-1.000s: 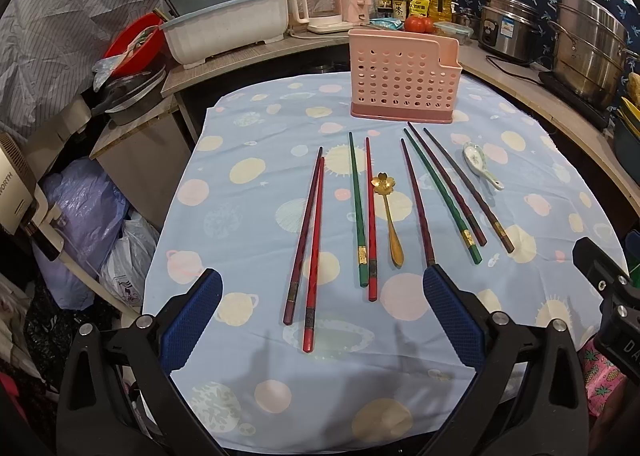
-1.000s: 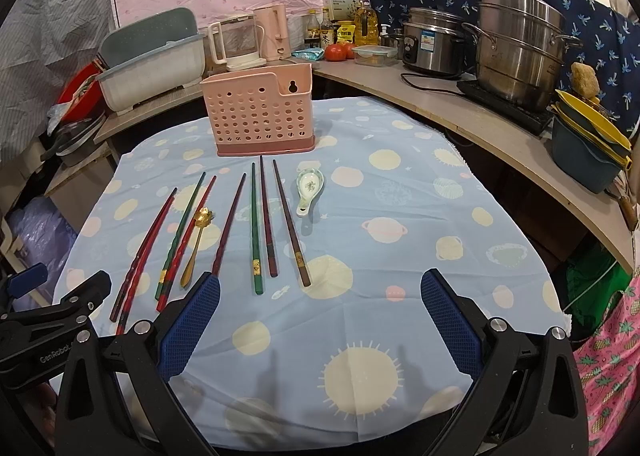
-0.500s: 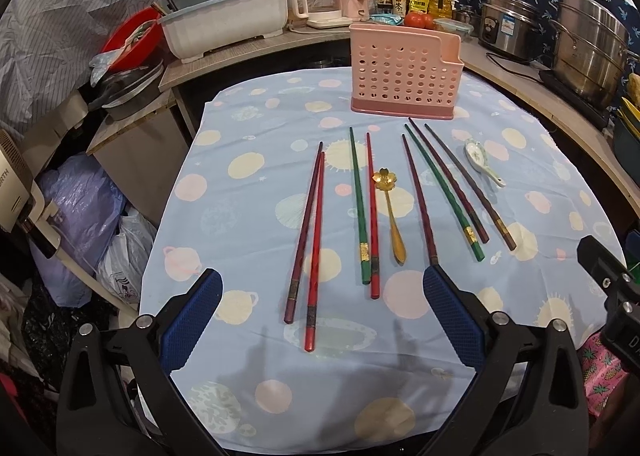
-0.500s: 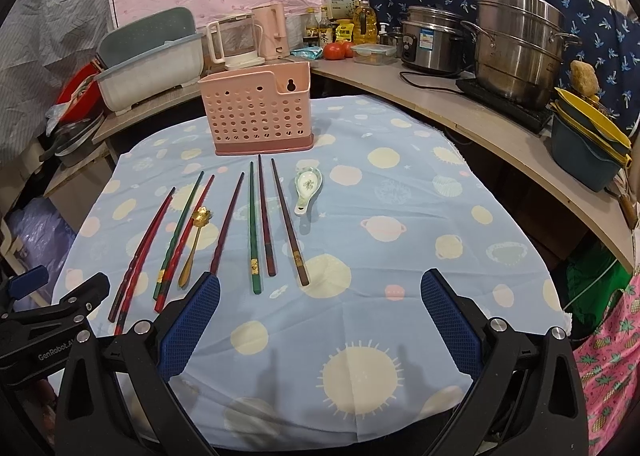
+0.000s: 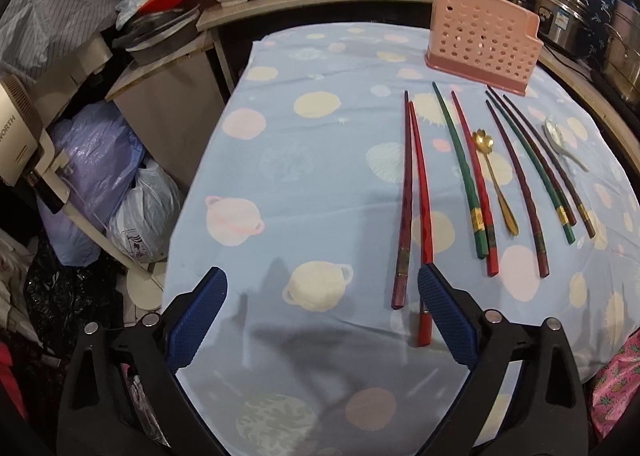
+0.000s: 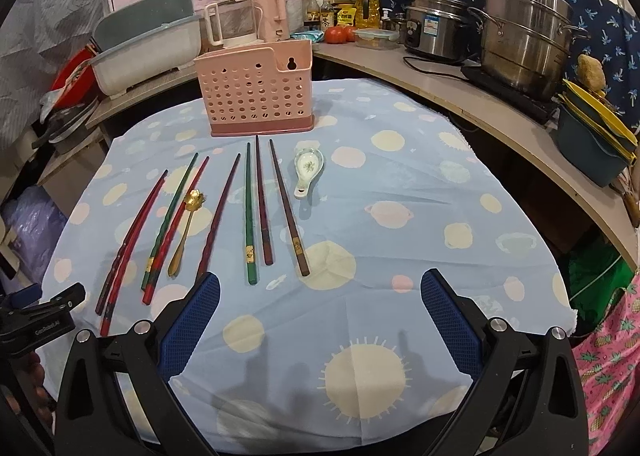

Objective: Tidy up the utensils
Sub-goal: 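Lower the left tool onto a dark red chopstick and close on it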

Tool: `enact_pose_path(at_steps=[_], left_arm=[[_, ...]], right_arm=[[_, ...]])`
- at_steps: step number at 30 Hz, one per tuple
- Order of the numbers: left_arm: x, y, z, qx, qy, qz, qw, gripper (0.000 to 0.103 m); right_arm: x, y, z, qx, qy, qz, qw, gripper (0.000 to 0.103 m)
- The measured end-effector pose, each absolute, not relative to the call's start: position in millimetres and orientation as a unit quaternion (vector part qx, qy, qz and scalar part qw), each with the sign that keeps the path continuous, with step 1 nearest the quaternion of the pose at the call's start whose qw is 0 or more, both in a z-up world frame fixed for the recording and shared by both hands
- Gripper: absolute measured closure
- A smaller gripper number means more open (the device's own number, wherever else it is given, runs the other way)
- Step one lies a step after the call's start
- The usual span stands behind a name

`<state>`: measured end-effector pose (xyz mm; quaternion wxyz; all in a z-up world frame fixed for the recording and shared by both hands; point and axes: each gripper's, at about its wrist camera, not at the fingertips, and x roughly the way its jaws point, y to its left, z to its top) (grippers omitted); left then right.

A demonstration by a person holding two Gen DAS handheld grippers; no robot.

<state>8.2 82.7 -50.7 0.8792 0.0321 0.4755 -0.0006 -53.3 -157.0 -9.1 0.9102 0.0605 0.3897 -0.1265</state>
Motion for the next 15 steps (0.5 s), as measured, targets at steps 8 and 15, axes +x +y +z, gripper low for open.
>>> enact_pose_path(at_steps=[8,15], left_arm=[[20.3,76.0,-70.6,0.029,0.493,-0.022,0.869,0.031],[25.2,74.0,-74.9,0.022,0.497,-0.037,0.867,0.048]], right_arm=[[-46.3,-153.5,-13.8,0.052,0.397,-0.126,0.907,0.007],[-41.9,-150.8,-17.9,0.05,0.403,-0.122,0.906,0.007]])
